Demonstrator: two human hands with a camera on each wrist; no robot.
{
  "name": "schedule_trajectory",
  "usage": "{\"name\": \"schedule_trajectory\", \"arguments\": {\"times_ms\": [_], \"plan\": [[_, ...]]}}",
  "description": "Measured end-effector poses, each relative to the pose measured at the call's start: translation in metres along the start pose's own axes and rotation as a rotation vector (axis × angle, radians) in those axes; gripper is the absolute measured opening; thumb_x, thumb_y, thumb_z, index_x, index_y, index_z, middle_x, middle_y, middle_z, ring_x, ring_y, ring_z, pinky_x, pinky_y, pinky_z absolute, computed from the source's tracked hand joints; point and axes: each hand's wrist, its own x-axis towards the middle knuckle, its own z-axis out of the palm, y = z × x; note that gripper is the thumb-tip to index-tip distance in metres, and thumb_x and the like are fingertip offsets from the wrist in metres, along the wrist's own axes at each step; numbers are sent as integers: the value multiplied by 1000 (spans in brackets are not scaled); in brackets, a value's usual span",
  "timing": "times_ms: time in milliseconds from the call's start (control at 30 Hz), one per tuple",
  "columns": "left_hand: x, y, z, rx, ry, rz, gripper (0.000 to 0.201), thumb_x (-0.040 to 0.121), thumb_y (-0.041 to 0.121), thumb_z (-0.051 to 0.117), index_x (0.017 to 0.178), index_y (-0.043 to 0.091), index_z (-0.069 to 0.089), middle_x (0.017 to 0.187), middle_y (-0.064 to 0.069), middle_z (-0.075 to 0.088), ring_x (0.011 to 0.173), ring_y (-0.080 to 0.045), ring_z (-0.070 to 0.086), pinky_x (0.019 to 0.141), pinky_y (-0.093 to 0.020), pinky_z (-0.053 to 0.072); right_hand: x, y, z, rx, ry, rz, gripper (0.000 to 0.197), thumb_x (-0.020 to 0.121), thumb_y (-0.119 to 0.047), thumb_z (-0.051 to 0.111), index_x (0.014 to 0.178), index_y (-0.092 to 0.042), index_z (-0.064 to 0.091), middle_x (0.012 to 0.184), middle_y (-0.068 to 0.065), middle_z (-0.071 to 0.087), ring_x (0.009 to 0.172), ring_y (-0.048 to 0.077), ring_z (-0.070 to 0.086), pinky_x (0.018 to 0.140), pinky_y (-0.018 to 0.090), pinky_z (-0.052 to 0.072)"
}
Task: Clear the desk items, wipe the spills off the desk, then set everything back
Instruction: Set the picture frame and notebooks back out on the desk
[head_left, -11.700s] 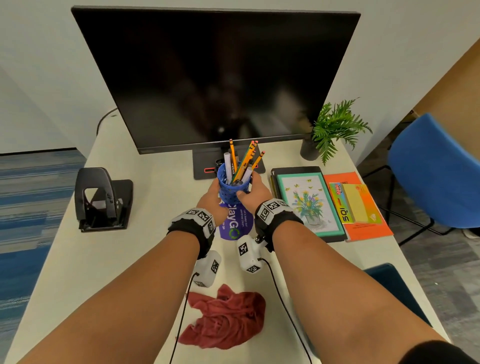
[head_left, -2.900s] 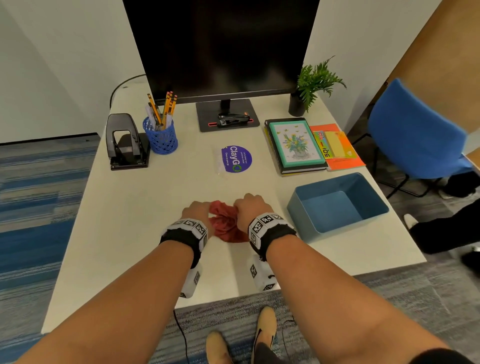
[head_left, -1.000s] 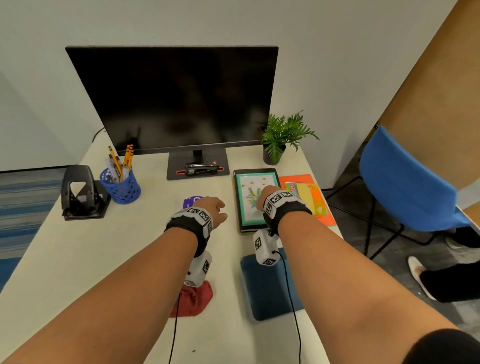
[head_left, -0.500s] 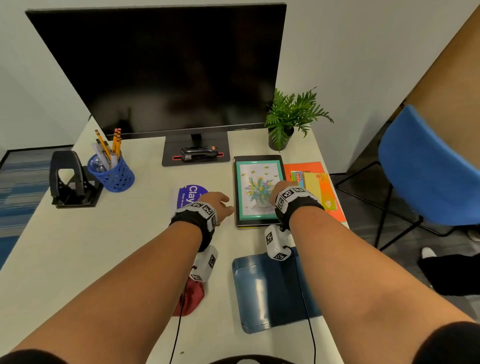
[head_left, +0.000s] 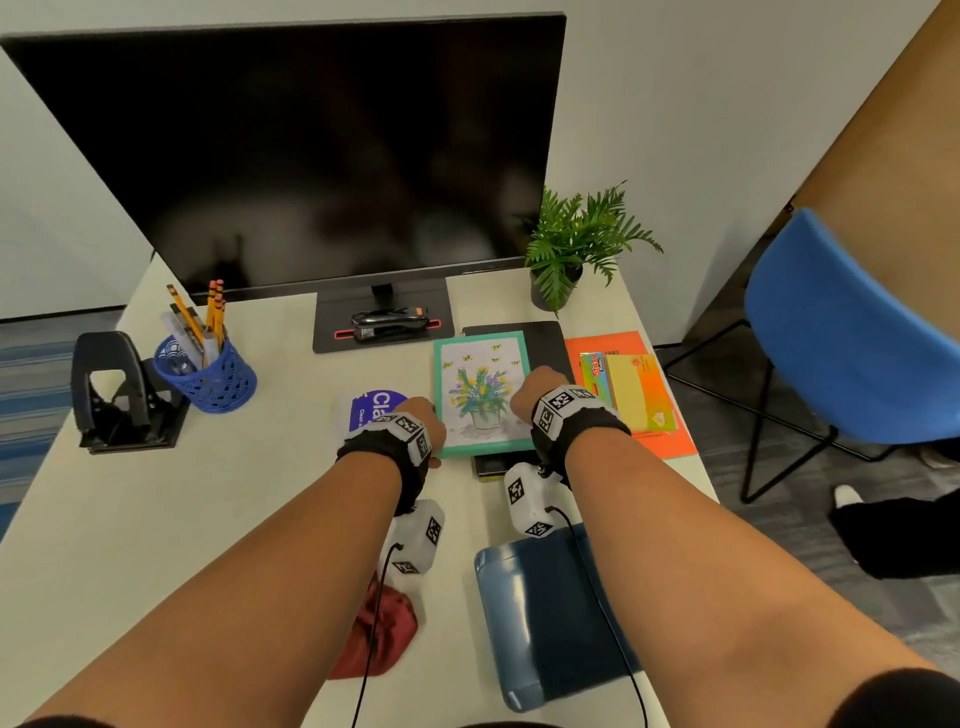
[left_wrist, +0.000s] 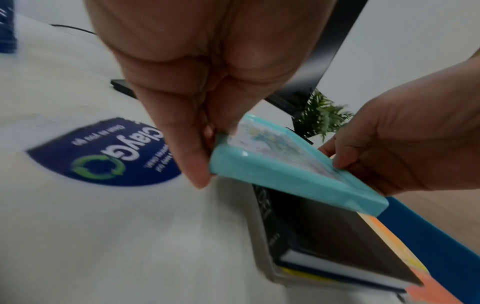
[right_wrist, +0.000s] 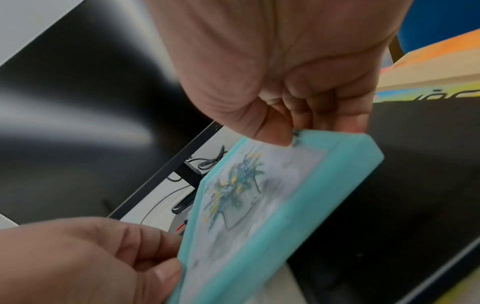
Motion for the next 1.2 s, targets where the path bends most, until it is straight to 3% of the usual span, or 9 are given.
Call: {"name": "schedule_trajectory", "arguments": {"times_ms": [67, 233, 367, 433, 533, 600, 733, 900, 1200], "plan": [[5, -6, -7, 8, 18, -4, 23, 89, 7, 58, 111, 1, 57, 108, -15, 66, 92, -35, 69, 73, -46, 60, 3, -12, 4, 72, -9, 19, 31, 88, -13, 54, 117, -1, 53, 109, 14, 64, 94, 28, 61, 80, 32, 50], [-6, -29, -35, -19, 79, -60, 7, 86, 6, 61, 90, 8, 55, 85, -10, 61, 67, -29, 65, 45, -34, 57, -1, -46, 15, 130, -59, -29, 30, 94, -12, 49, 120, 1, 55, 122, 16, 62, 111, 31, 61, 82, 31, 48], [-10, -56, -53, -120, 128, -94, 20, 89, 12, 58, 103, 2, 49, 93, -16, 58, 89, -39, 67, 73, -51, 58, -8, -73, 28, 137, -187, -78, 22, 90, -2, 50, 111, 0, 52, 119, 18, 60, 107, 32, 61, 82, 33, 50], [-11, -68, -61, -173, 162, -107, 19, 91, 12, 55, 105, 3, 47, 101, -18, 58, 94, -40, 65, 79, -51, 57, -9, -84, 39, 195, -208, -115, 34, 86, 2, 51, 120, 2, 50, 118, 17, 59, 106, 33, 60, 84, 34, 51], [-10, -90, -72, -189, 221, -120, 26, 90, 7, 54, 114, 0, 47, 110, -20, 60, 91, -35, 61, 85, -48, 55, -16, -105, 54, 306, -228, -180, 42, 80, 4, 52, 122, 1, 49, 121, 20, 58, 109, 38, 59, 94, 48, 51], [-9, -106, -80, -186, 236, -130, 30, 90, 7, 53, 119, 0, 45, 98, -17, 57, 88, -33, 59, 86, -47, 55, -20, -119, 64, 344, -259, -222, 43, 78, 4, 54, 121, 1, 49, 121, 21, 57, 109, 39, 58, 95, 51, 50], [-11, -129, -95, -161, 268, -123, 32, 89, 9, 53, 119, 3, 42, 116, -20, 56, 99, -38, 60, 85, -48, 55, -25, -141, 79, 343, -305, -278, 44, 80, 5, 56, 123, 3, 52, 125, 23, 57, 112, 40, 57, 98, 49, 49], [-15, -148, -109, -170, 310, -85, 35, 89, 18, 57, 117, 2, 42, 116, -22, 56, 100, -39, 60, 85, -48, 54, -30, -156, 91, 377, -310, -279, 41, 82, 4, 55, 122, 5, 52, 123, 24, 57, 112, 41, 57, 98, 49, 48], [-9, -153, -122, -265, 338, -2, 37, 90, 9, 51, 125, 9, 38, 116, -20, 58, 100, -38, 60, 84, -51, 55, -14, -167, 106, 568, -233, -226, 46, 75, 4, 56, 121, -1, 53, 122, 20, 60, 110, 38, 59, 96, 51, 49]]}}
